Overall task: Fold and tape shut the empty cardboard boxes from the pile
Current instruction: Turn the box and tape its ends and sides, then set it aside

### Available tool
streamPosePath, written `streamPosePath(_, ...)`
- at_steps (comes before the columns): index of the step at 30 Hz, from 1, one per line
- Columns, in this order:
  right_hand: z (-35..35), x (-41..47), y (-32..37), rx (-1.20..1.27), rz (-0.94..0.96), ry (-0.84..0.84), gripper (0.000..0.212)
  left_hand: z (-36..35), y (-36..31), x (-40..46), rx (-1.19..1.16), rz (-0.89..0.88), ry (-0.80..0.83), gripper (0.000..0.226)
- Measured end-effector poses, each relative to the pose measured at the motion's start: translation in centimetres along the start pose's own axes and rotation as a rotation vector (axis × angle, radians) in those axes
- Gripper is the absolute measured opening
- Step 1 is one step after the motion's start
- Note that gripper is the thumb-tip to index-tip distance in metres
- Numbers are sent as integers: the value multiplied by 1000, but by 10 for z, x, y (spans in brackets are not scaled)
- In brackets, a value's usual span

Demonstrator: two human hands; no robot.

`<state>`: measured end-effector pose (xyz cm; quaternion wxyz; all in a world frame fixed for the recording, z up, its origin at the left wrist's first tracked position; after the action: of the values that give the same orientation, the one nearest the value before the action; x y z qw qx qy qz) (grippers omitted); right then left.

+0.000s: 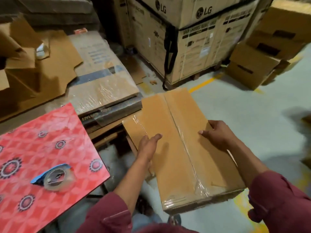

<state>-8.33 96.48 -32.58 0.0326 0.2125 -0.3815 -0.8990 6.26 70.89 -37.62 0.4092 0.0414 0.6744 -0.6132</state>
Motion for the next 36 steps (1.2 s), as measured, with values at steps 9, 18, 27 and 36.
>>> streamPosePath(9,30,151,-36,-145,-133,2,11,-100,-5,127,64,167,71,82)
streamPosePath(18,-22,367,-129,-40,-308,76,39,-189,24,297,112,317,-65,101)
streamPosePath(27,-147,571,-262,4,-344,297,61,-272,115,490,61,448,-228,92)
streamPosePath(36,-244,635,-380,251,-445,431,71,-298,218,593,263,537,-412,111)
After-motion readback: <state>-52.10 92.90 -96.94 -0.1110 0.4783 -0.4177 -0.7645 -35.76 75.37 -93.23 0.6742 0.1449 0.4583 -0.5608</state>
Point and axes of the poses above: each hand's wrist, its own x-axis towards the middle knuckle, its own z-axis out of the back of the hand, y = z × x, the point moved 4 cm from there along x, towards the middle knuckle, and after that the axes turned 2 degrees about x, right-handed, at the moved point
